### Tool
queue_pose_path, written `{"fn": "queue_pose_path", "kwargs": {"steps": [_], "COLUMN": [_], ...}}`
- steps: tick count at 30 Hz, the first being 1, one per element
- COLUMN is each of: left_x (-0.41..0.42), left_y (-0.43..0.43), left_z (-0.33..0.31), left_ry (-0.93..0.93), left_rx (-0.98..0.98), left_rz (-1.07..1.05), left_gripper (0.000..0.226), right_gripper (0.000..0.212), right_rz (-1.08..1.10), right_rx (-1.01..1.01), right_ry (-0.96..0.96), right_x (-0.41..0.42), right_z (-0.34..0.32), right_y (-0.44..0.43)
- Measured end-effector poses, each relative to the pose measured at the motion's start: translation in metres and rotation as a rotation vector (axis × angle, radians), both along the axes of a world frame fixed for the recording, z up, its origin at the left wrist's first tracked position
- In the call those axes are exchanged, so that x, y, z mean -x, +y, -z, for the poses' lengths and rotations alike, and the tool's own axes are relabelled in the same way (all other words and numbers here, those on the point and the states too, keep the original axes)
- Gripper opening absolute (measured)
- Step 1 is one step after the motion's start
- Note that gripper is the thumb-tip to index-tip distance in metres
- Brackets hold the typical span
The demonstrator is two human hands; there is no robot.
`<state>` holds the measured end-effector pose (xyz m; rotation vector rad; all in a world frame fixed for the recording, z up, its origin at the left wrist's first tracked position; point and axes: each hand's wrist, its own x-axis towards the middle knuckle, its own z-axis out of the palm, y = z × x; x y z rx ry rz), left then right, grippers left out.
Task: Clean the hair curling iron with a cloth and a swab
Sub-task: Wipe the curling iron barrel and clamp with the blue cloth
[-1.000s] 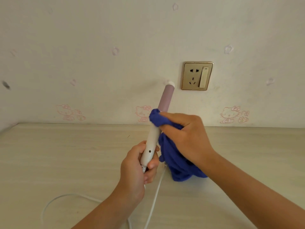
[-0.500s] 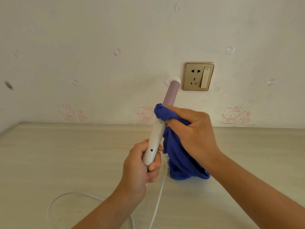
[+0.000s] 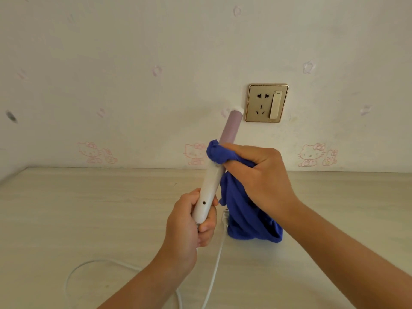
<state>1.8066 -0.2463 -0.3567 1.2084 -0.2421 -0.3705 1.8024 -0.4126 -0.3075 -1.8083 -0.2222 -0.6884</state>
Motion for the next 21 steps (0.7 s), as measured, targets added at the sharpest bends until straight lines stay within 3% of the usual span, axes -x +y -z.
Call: {"fn": "queue_pose_path", "kwargs": {"steps": [2,6,9,13,16,19,21], "left_x": [-0.002,-0.009,-0.007,0.003,-0.001,-0.010,-0.012], "left_y": [0.000,0.005,0.005,-0.002,-0.004,0.002,0.006], "left_z": [-0.002,-0.005,-0.005,-0.004,-0.006,-0.011,-0.012], "left_ry": [-0.004,0.147,0.093,0.018,-0.053,-0.034,0.033], "left_rx": [0.005,0.060,0.045,-0.001,-0.069,-0.096,-0.040], "left_rz": [-0.037,-0.185,-0.134,-0.018,-0.056,-0.136,-0.098], "left_gripper": [0.043,0.049,0.046,0.056,0.064,0.050,0.045], "right_gripper": [0.041,0.044,0.042,0.042,0.042,0.041,0.041], "right_rz": [-0.083,-0.445,-0.184,0.038,-0.069,-0.346,-0.329], "right_rx": [0.044,0.090,0.200,0.012,0.038,0.107,0.156], "right_ry": [0.048,0.228,0.103,-0.040,-0.016,0.138,0.140], "right_x": [0.004,0.014,0.006,-0.001,0.004,0.008,0.005], "right_z": [0.001,0.013,0.013,0.002,0.007,0.013,0.013], "right_y": [0.003,0.026,0.021,-0.001,0.004,0.016,0.015]}}
